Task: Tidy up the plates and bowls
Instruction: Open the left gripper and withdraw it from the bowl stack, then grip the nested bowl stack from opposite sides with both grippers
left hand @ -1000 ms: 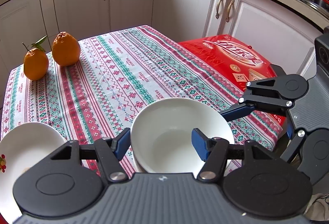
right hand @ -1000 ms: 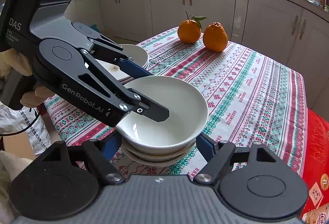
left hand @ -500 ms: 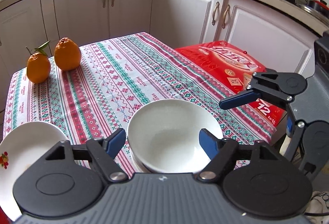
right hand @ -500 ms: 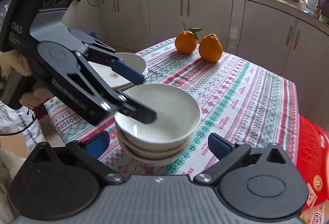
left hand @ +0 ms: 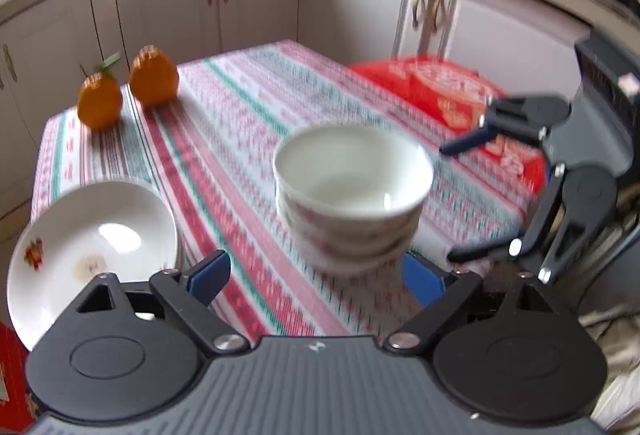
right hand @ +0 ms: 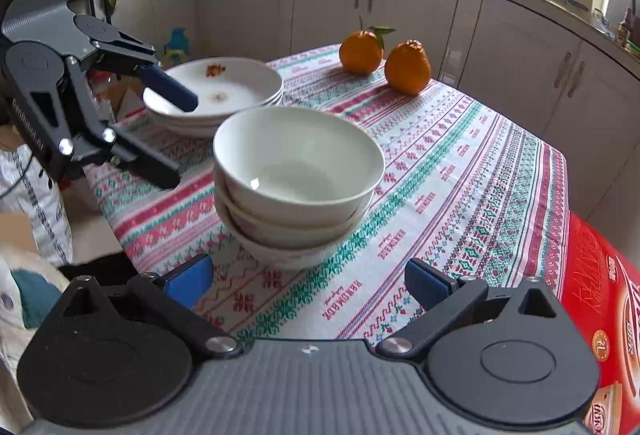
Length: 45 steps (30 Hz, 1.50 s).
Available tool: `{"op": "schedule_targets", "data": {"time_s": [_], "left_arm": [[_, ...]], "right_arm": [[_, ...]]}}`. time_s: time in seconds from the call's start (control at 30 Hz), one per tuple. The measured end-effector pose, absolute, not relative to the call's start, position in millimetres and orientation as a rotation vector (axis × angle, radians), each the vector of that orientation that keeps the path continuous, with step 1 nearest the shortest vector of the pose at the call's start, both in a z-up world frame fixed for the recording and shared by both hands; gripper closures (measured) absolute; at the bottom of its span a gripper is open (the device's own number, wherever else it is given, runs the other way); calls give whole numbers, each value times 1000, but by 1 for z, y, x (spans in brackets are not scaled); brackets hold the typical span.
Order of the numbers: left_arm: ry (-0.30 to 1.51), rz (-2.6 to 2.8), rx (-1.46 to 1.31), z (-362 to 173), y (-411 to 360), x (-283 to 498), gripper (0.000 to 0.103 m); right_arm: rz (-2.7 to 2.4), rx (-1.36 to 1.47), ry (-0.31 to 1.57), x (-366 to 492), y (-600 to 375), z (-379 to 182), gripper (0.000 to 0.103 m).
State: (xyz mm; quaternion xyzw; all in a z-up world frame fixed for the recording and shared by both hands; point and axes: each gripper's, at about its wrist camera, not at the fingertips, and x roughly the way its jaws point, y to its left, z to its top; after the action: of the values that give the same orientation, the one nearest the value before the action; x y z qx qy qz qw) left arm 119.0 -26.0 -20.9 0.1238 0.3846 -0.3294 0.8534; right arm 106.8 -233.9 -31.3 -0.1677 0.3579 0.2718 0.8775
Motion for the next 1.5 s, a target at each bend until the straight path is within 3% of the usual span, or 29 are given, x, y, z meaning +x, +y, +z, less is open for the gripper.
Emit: {"op": "schedule_targets", "data": {"time_s": [0.57,1.5], "left_arm": [[839,-784,399,-66,-52,138,10],[864,-1057,503,-71,-60,171,13]], "right_arm": [[556,-439,805,142,-221,-61,0],[863,-622,862,181,-205,-57,0]]}}
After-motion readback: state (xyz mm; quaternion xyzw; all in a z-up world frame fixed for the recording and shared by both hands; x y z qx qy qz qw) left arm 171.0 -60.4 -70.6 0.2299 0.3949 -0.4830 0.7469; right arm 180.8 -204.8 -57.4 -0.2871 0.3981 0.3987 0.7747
